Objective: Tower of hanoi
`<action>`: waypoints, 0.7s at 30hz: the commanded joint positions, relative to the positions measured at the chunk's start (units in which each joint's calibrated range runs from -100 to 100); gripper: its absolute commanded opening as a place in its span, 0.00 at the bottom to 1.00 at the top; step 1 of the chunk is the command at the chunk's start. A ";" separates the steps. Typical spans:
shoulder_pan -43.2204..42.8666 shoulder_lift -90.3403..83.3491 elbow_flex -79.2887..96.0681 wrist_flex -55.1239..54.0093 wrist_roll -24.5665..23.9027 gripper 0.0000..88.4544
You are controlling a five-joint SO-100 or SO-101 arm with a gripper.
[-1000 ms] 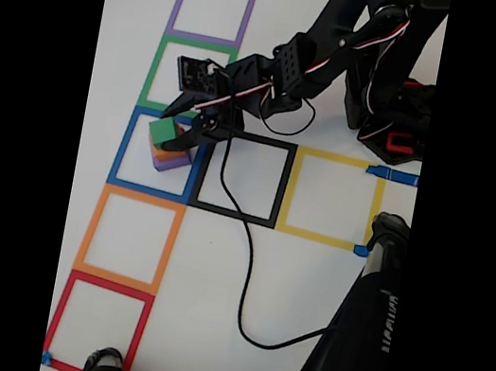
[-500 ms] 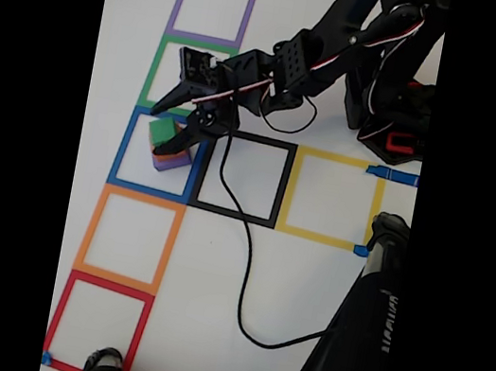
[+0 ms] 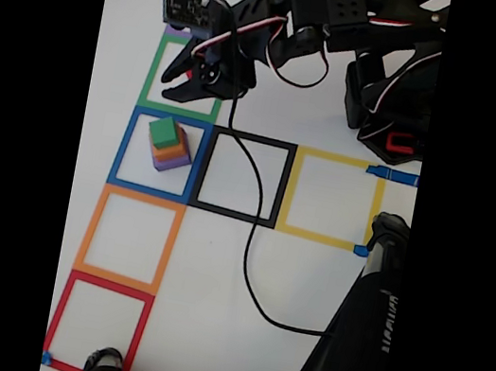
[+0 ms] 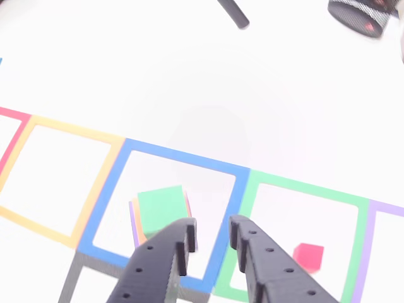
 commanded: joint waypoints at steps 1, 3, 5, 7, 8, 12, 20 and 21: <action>5.63 -2.17 -20.37 22.68 1.15 0.01; 7.46 -1.28 -29.19 30.05 0.81 0.01; 8.99 0.17 -38.64 36.69 -0.20 0.01; 10.72 2.19 -48.46 42.84 -1.05 0.01; 11.67 3.16 -53.00 45.67 -1.05 0.01; 16.18 5.74 -65.37 52.80 -1.55 0.01; 22.22 2.11 -54.55 50.94 3.18 0.01; 23.08 0.09 -49.55 48.91 5.21 0.02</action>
